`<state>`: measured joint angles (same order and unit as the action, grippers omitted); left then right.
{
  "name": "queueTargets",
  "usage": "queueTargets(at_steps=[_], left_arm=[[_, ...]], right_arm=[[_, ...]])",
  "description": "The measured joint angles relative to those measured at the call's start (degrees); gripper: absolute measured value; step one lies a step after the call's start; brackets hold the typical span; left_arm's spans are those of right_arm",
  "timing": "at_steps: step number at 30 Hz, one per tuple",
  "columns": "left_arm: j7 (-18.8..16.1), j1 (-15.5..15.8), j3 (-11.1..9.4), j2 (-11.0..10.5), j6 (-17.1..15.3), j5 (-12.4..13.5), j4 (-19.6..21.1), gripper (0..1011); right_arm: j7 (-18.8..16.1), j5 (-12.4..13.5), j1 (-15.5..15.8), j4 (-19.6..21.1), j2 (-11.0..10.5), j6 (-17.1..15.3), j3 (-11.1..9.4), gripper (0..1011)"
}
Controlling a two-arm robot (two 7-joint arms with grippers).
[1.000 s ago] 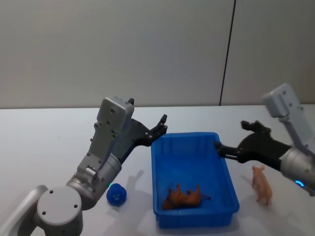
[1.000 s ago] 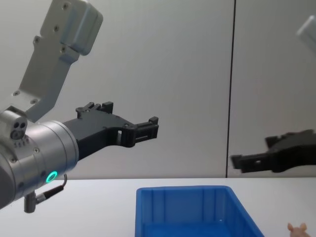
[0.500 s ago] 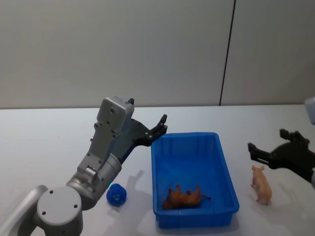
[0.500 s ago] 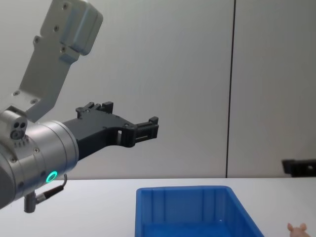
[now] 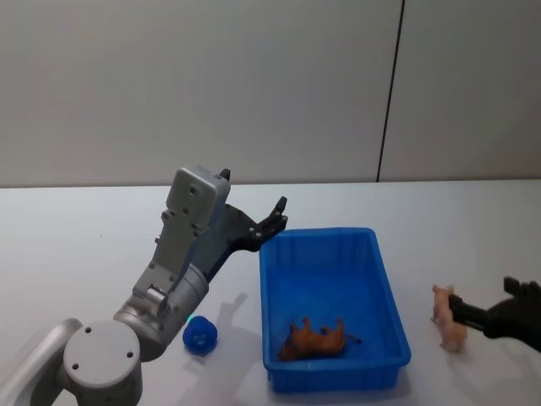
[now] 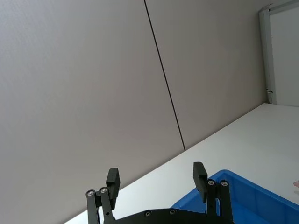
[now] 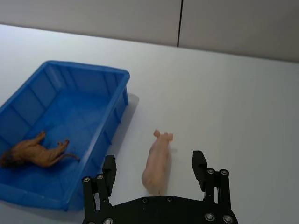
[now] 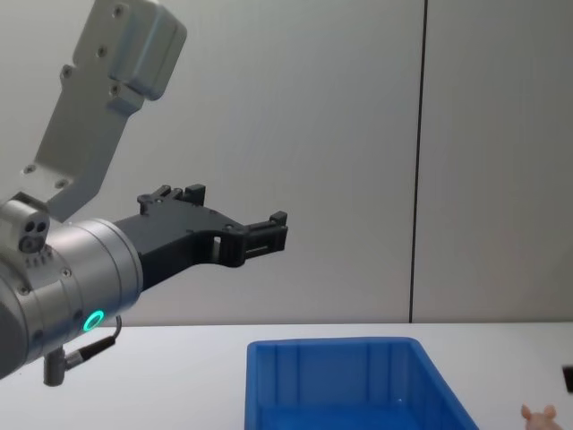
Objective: Pick up the two dolls from the table and place them into the box.
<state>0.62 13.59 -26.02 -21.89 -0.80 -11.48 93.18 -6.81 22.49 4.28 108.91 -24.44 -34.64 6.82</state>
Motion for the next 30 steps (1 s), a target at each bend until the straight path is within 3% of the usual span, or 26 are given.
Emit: queueTargets(at_steps=[5, 12, 30], left_arm=[[0.00, 0.00, 0.00, 0.00, 0.00, 0.00, 0.00, 1001], [0.00, 0.00, 0.00, 0.00, 0.00, 0.00, 0.00, 1001], [0.00, 0.00, 0.00, 0.00, 0.00, 0.00, 0.00, 1001]], right_arm=[[1.65, 1.05, 1.49, 0.32, -0.14, -1.72, -0.35, 1001], [2.87, 0.61, 1.88, -0.21, 0.20, -3.26, -0.08, 1001], [0.83, -4.23, -3.66, -9.01, 3.93, -5.03, 2.80, 1001]])
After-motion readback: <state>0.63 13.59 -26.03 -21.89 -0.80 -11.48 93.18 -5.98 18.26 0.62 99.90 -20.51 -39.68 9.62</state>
